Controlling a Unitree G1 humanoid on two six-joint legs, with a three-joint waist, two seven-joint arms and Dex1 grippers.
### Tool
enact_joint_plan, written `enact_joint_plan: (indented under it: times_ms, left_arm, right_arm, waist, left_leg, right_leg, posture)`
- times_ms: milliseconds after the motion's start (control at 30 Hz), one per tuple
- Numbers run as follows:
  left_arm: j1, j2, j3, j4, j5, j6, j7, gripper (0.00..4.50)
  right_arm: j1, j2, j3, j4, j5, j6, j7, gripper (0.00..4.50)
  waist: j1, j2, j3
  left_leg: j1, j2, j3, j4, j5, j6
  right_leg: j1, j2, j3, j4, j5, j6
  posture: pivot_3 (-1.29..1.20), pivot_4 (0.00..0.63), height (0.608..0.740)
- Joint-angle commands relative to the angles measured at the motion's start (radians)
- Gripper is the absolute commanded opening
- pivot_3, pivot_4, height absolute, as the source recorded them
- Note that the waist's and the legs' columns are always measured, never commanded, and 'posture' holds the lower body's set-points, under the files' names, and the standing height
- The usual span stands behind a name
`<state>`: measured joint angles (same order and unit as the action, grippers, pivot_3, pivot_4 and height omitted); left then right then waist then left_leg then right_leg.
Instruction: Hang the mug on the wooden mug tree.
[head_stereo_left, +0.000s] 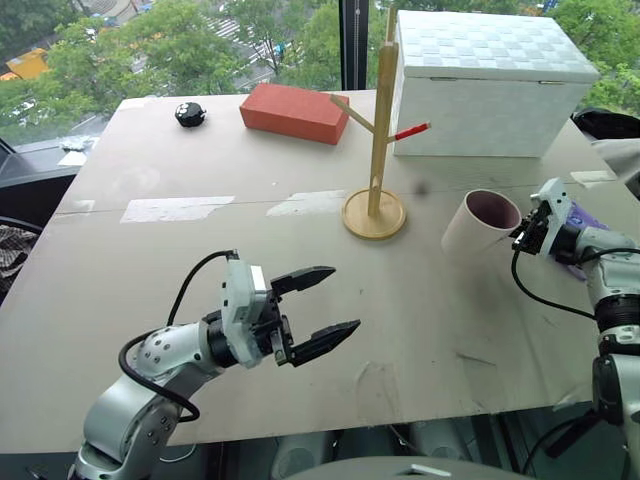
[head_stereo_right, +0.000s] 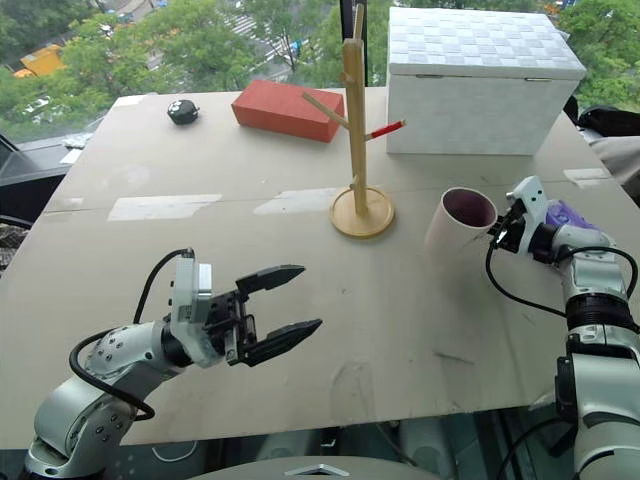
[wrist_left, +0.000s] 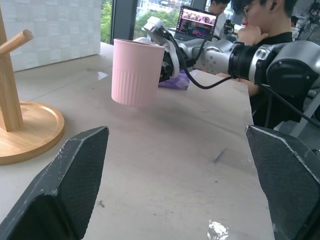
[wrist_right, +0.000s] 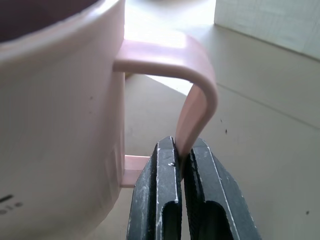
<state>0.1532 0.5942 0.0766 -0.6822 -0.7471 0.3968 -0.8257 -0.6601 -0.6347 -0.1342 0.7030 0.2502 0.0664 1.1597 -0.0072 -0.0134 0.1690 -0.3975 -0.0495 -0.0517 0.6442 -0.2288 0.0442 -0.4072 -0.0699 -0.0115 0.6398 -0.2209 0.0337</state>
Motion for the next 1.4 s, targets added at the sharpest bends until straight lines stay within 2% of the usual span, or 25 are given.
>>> enact_joint_plan:
  times_ms: [33, 133, 200, 367, 600, 833, 933, 1067, 1167, 1233, 1300, 1333, 1367, 1400]
  left_arm:
    - [-0.005, -0.05, 0.035, -0.007, -0.004, -0.053, 0.043, 4.5]
    - [0.021, -0.089, 0.061, 0.001, 0.019, -0.102, 0.065, 4.5]
    - [0.061, -0.113, 0.082, 0.0, 0.019, -0.139, 0.055, 4.5]
    - [0.171, -0.132, 0.155, 0.017, 0.006, -0.214, 0.013, 4.5]
    - [0.247, -0.152, 0.199, 0.032, 0.007, -0.268, 0.0, 4.5]
    - [0.27, -0.215, 0.199, 0.035, 0.062, -0.349, 0.032, 4.5]
    - [0.287, -0.239, 0.214, 0.035, 0.037, -0.386, 0.017, 4.5]
    - [0.311, -0.262, 0.223, 0.045, 0.046, -0.451, 0.001, 4.5]
    - [0.316, -0.271, 0.213, 0.044, 0.033, -0.467, -0.001, 4.5]
    - [0.317, -0.276, 0.204, 0.041, 0.034, -0.483, -0.009, 4.5]
    - [0.316, -0.277, 0.196, 0.038, 0.028, -0.488, -0.012, 4.5]
    - [0.312, -0.277, 0.192, 0.039, 0.028, -0.491, -0.015, 4.5]
    - [0.308, -0.275, 0.188, 0.041, 0.027, -0.492, -0.017, 4.5]
    - [0.302, -0.273, 0.184, 0.046, 0.02, -0.487, -0.018, 4.5]
  right_arm:
    - [-0.039, -0.03, -0.013, -0.185, 0.041, 0.078, -0.016, 0.04]
    - [-0.122, -0.035, 0.027, -0.229, 0.029, 0.137, -0.001, 0.04]
    - [-0.216, -0.036, 0.067, -0.185, -0.005, 0.15, 0.011, 0.04]
    - [-0.464, -0.019, 0.149, 0.087, -0.09, 0.075, 0.075, 0.04]
    - [-0.717, 0.047, 0.229, 0.383, -0.201, -0.067, 0.15, 0.04]
    - [-0.824, 0.148, 0.258, 0.521, -0.279, -0.133, 0.138, 0.04]
    - [-0.839, 0.179, 0.259, 0.544, -0.302, -0.145, 0.142, 0.04]
    - [-0.856, 0.225, 0.279, 0.578, -0.351, -0.108, 0.077, 0.04]
    - [-0.852, 0.23, 0.284, 0.586, -0.368, -0.084, 0.129, 0.91]
    - [-0.849, 0.217, 0.253, 0.58, -0.35, -0.077, 0.093, 2.0]
    - [-0.841, 0.184, 0.215, 0.565, -0.321, -0.074, 0.081, 2.7]
    - [-0.835, 0.158, 0.195, 0.554, -0.304, -0.066, 0.085, 3.22]
    - [-0.824, 0.129, 0.181, 0.538, -0.29, -0.059, 0.106, 3.53]
    - [-0.807, 0.096, 0.166, 0.513, -0.273, -0.047, 0.146, 3.53]
  waist:
    - [-0.001, 0.0, 0.0]
    - [-0.004, 0.0, 0.0]
    - [-0.008, 0.001, 0.001]
    - [-0.002, 0.001, 0.001]
    - [-0.005, 0.001, 0.002]
    - [-0.007, 0.002, 0.002]
    - [-0.007, 0.002, 0.002]
    - [-0.007, 0.002, 0.002]
    - [-0.007, 0.002, 0.002]
    - [-0.006, 0.003, 0.003]
    - [-0.006, 0.003, 0.003]
    - [-0.005, 0.003, 0.003]
    - [-0.002, 0.003, 0.003]
    - [0.001, 0.003, 0.003]
  left_leg:
    - [0.0, 0.0, 0.0, 0.0, 0.0, 0.0]
    - [0.0, 0.0, 0.0, 0.0, 0.0, 0.0]
    - [0.0, 0.0, 0.001, -0.001, 0.0, 0.0]
    - [-0.001, 0.0, 0.001, -0.003, 0.0, 0.0]
    - [-0.003, 0.0, 0.003, -0.004, 0.0, 0.0]
    - [-0.002, 0.0, 0.002, -0.008, 0.0, 0.0]
    - [-0.002, 0.0, 0.002, -0.009, 0.0, -0.001]
    - [-0.002, 0.0, 0.003, -0.009, 0.0, -0.001]
    - [-0.002, 0.0, 0.002, -0.009, 0.0, -0.001]
    - [-0.002, 0.0, 0.002, -0.009, 0.0, -0.001]
    - [-0.003, 0.0, 0.002, -0.009, 0.0, -0.001]
    - [-0.003, 0.0, 0.002, -0.009, 0.0, -0.001]
    - [-0.003, 0.0, 0.002, -0.009, 0.0, -0.001]
    - [-0.003, -0.001, 0.002, -0.009, 0.0, -0.001]
  right_leg:
    - [0.0, 0.0, 0.0, 0.0, 0.0, 0.0]
    - [-0.001, 0.0, 0.001, 0.001, 0.0, 0.0]
    - [-0.002, 0.0, 0.001, 0.001, 0.0, 0.0]
    - [-0.002, 0.0, 0.001, 0.0, 0.0, -0.001]
    - [-0.004, -0.001, 0.002, -0.004, 0.0, -0.001]
    - [-0.005, 0.0, 0.001, -0.004, 0.0, -0.001]
    - [-0.006, -0.001, 0.002, -0.004, 0.0, -0.001]
    - [-0.007, -0.001, 0.002, -0.004, 0.0, -0.001]
    - [-0.007, -0.001, 0.002, -0.004, 0.0, -0.001]
    - [-0.007, -0.001, 0.002, -0.004, 0.0, -0.002]
    - [-0.007, -0.001, 0.002, -0.004, 0.0, -0.002]
    - [-0.007, -0.001, 0.002, -0.004, 0.0, -0.002]
    - [-0.007, -0.001, 0.002, -0.004, 0.0, -0.002]
    - [-0.007, -0.001, 0.002, -0.004, 0.0, -0.001]
  posture:
    - [0.0, 0.15, 0.74]
    - [0.0, 0.15, 0.74]
    - [0.0, 0.15, 0.74]
    - [0.0, 0.15, 0.74]
    - [0.0, 0.15, 0.74]
    - [0.0, 0.15, 0.74]
    - [0.0, 0.15, 0.74]
    - [0.0, 0.15, 0.74]
    - [0.0, 0.15, 0.74]
    - [0.0, 0.15, 0.74]
    - [0.0, 0.15, 0.74]
    - [0.0, 0.15, 0.74]
    - [0.0, 0.15, 0.74]
    - [0.0, 0.15, 0.74]
